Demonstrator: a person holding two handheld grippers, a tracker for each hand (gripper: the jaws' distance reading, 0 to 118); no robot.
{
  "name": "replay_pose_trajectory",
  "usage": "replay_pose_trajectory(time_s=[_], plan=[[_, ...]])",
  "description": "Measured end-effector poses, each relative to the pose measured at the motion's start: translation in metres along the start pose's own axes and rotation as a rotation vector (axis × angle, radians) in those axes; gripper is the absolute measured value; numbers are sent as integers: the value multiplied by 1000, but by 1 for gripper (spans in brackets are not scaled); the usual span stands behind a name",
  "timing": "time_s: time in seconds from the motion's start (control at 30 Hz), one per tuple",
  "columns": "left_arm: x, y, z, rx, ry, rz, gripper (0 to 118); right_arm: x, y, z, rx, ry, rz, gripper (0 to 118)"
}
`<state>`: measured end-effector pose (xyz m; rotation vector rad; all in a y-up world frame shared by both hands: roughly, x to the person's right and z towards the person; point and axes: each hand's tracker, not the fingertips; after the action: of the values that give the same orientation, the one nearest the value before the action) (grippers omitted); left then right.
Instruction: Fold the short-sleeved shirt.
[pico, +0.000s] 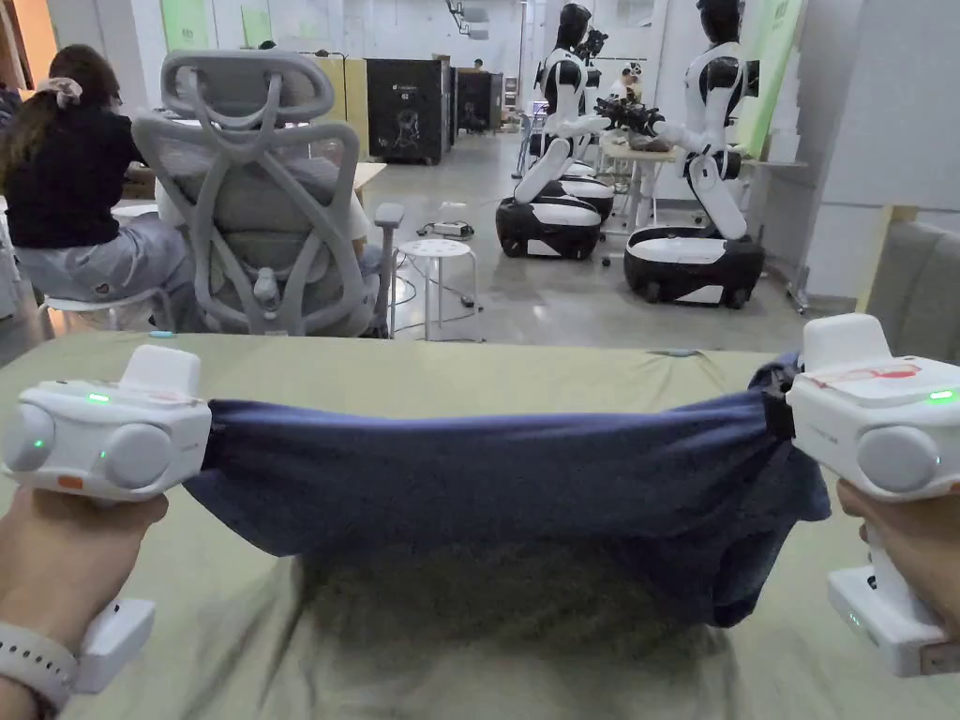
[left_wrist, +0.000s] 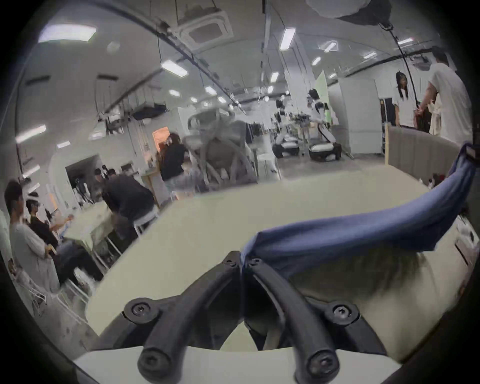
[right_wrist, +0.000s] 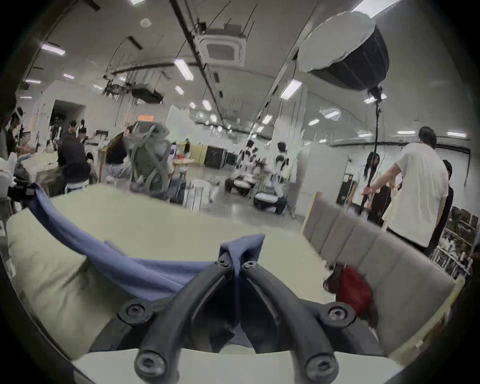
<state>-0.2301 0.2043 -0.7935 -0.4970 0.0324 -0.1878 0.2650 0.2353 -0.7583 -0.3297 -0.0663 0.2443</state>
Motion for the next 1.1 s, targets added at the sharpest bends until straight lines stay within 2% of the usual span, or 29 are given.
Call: replay_pose_trajectory(time_s=[0.07, 0.13, 0.23, 0.3, 0.4, 0.43, 0.47, 0.5, 0.53, 0.57, 0.7, 0.77, 0.8, 0.83, 0.87, 0.93, 1.0, 1.1], plan=[[0, -52, -6, -98, -50, 11, 0, -12, -55, 5, -100, 50, 43, 2], [2, -103, -8, -186, -59, 18, 0, -20, -110, -3, -223, 113, 20, 2], [2, -152, -6, -268, -93, 72, 0, -29, -166, 0, -362, 147, -20, 2], [7, -168, -3, -293, -118, 76, 0, -33, -184, 2, -405, 175, -54, 2], [11, -171, 2, -286, -103, 63, 2, -33, -187, 5, -404, 159, -73, 6], [14, -166, 8, -265, -98, 80, 12, -32, -185, 7, -403, 168, -92, 16], [17, -161, 13, -216, -96, 94, 42, -32, -178, 11, -402, 177, -115, 45], [22, -156, 20, -166, -99, 102, 69, -33, -171, 15, -396, 176, -131, 67], [32, -148, 27, -120, -85, 97, 86, -36, -163, 19, -379, 186, -147, 78], [41, -141, 34, -77, -92, 87, 93, -41, -155, 22, -335, 202, -165, 83], [87, -108, 45, 57, -177, 36, 90, -74, -119, 34, -167, 230, -194, 94], [107, -95, 49, 110, -209, -2, 80, -89, -109, 36, -114, 231, -189, 91], [116, -90, 51, 132, -217, -26, 70, -96, -106, 37, -91, 228, -178, 81], [122, -88, 51, 151, -197, -41, 54, -102, -104, 38, -83, 214, -159, 60], [125, -86, 52, 160, -192, -54, 28, -106, -103, 40, -70, 209, -140, 21], [126, -81, 52, 159, -176, -59, 13, -114, -105, 41, -46, 175, -119, 4], [113, -81, 48, 128, -195, -16, 0, -114, -107, 41, -43, 179, -136, 0], [89, -84, 41, 52, -224, 16, 0, -116, -109, 39, -74, 221, -154, 0]])
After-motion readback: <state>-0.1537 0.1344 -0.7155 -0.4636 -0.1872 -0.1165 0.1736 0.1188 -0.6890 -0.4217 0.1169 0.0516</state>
